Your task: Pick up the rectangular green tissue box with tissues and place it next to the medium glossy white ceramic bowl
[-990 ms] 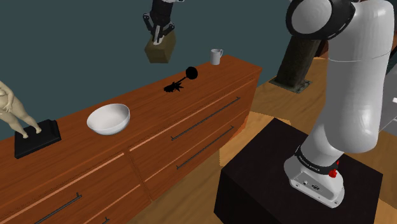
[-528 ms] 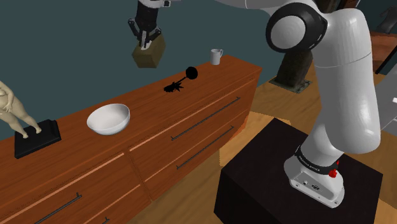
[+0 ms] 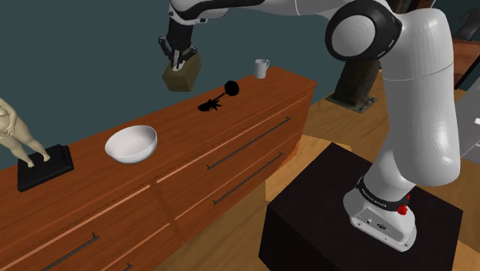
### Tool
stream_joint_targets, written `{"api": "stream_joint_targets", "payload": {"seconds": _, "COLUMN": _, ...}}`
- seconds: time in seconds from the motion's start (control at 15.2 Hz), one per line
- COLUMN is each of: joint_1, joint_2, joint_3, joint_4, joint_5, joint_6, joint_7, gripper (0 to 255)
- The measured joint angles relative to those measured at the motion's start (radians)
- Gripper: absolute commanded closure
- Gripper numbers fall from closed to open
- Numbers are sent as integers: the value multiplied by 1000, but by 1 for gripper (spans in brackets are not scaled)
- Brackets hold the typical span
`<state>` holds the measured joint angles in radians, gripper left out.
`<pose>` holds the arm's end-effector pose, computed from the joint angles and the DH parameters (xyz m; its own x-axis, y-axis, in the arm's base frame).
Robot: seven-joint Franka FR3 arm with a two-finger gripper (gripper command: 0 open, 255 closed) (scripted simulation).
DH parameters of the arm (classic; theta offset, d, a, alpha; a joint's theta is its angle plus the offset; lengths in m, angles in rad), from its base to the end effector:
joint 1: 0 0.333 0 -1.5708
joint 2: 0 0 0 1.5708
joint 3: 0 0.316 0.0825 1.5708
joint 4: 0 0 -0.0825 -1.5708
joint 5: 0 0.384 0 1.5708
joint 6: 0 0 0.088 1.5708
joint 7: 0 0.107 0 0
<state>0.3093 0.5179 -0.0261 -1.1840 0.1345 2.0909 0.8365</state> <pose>0.7088 0.2185 0.5331 0.8018 -0.5750 0.1626 -0.4946 -0.7913 -0.3594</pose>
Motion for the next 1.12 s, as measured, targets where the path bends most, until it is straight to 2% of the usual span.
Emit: {"api": "stream_joint_targets", "payload": {"seconds": 1.12, "joint_1": 1, "joint_2": 11, "joint_3": 7, "joint_4": -213, "joint_5": 16, "joint_6": 223, "joint_7": -30, "gripper": 255}}
